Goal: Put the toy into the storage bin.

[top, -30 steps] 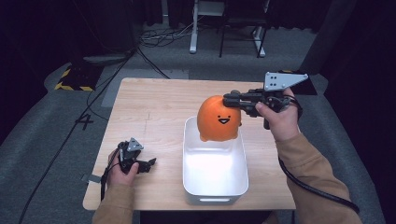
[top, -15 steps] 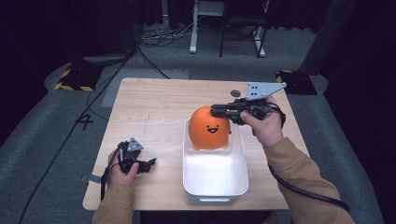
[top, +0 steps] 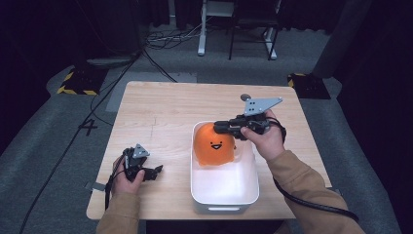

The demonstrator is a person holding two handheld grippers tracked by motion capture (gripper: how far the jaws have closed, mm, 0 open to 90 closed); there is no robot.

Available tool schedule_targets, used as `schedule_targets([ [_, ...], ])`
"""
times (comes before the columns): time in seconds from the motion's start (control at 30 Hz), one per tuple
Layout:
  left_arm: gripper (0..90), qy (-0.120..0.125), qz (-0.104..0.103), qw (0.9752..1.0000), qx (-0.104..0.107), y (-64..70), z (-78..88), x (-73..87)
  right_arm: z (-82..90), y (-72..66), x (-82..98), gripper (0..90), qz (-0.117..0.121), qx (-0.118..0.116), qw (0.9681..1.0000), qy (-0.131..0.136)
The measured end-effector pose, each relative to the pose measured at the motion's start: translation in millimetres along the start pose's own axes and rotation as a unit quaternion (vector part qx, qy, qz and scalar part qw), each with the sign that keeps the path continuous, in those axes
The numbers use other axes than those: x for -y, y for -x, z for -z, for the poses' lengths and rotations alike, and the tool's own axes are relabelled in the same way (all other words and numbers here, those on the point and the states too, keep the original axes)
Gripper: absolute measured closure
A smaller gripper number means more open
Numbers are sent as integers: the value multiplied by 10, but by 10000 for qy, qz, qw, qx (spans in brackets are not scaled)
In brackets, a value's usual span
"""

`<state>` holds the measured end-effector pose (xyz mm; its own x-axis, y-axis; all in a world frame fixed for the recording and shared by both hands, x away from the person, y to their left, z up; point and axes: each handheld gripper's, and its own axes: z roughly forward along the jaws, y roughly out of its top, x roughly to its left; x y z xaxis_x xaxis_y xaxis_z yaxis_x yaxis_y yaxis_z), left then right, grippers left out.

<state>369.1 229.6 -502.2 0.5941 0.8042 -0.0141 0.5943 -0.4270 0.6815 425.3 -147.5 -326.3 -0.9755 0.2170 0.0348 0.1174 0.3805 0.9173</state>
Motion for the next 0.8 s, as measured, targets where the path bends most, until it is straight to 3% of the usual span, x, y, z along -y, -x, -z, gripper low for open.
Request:
schedule_targets([
  [0.37,147,2,-3,10000,2,-1,-1,0,-192,-3,140,810,-71,-100,9982,-579],
  [0.53,147,7,-8,10000,2,-1,-1,-1,-254,-36,147,804,16,-75,9951,-985],
  [0.7,147,2,-2,10000,1,-1,0,0,-315,-49,159,799,104,-41,9917,-1278],
  [0.8,147,3,-4,10000,-1,-1,0,0,-340,-49,179,793,38,-37,9907,-1361],
])
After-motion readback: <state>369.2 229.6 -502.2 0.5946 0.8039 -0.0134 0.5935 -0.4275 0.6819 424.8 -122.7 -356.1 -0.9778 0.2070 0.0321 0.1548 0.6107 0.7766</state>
